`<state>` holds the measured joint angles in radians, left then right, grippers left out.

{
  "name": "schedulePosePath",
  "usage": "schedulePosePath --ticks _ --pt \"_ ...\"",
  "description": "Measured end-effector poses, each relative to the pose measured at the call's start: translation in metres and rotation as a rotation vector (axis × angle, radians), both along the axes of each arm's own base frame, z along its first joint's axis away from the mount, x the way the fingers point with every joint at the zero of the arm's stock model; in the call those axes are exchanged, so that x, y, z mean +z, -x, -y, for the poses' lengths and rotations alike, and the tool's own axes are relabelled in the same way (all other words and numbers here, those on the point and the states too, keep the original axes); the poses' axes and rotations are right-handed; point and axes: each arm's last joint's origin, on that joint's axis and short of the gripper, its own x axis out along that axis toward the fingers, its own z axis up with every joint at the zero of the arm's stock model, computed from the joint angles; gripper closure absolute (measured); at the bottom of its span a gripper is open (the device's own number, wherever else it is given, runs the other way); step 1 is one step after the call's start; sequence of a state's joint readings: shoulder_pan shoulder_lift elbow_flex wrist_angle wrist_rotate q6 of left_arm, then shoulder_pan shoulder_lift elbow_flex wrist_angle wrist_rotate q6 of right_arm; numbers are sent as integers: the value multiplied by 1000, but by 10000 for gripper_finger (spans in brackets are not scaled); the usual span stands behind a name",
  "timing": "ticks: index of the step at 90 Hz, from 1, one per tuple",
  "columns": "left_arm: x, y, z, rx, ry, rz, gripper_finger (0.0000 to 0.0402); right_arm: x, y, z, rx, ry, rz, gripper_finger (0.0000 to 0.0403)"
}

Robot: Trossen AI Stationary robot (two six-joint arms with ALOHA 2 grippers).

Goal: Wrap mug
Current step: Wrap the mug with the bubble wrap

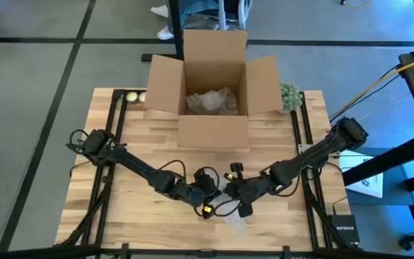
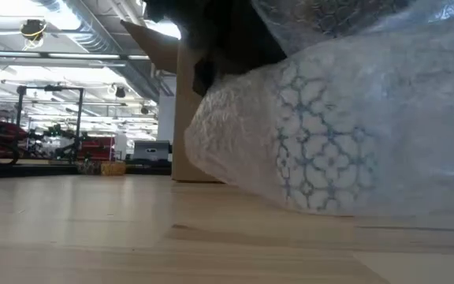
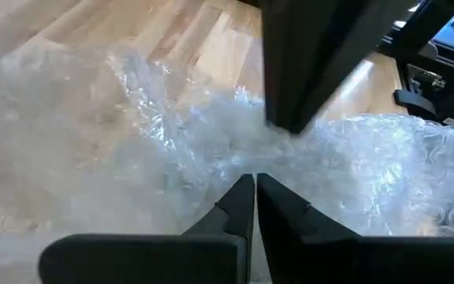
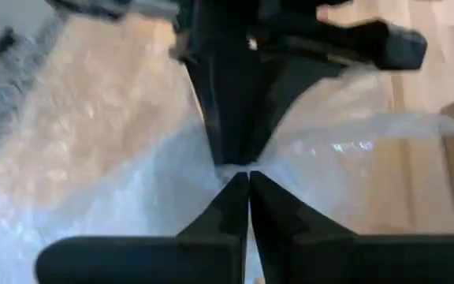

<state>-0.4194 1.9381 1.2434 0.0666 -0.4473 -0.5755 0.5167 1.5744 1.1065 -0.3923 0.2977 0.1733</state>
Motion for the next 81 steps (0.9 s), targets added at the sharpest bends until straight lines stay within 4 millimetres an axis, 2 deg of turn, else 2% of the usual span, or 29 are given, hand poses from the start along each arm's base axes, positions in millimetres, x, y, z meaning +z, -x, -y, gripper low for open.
schedulePosePath --ticks 8,15,24,39,53,65,81 --pt "0 0 0 0 1 1 401 8 -3 -1 4 6 28 402" --pt "0 0 0 0 2 4 401 7 -3 0 -14 30 33 402" --pt "0 0 0 0 2 5 401 -7 -10 2 -45 67 0 402" --pt "0 0 0 1 2 6 401 -48 -21 3 -50 65 -94 402" --pt "4 2 0 -25 20 0 401 -66 -26 1 -72 57 -125 402" --pt "18 11 1 -44 20 -13 401 -64 -28 0 -62 27 -96 402" --pt "52 33 8 -54 51 2 401 -61 -27 1 -63 25 -90 402"
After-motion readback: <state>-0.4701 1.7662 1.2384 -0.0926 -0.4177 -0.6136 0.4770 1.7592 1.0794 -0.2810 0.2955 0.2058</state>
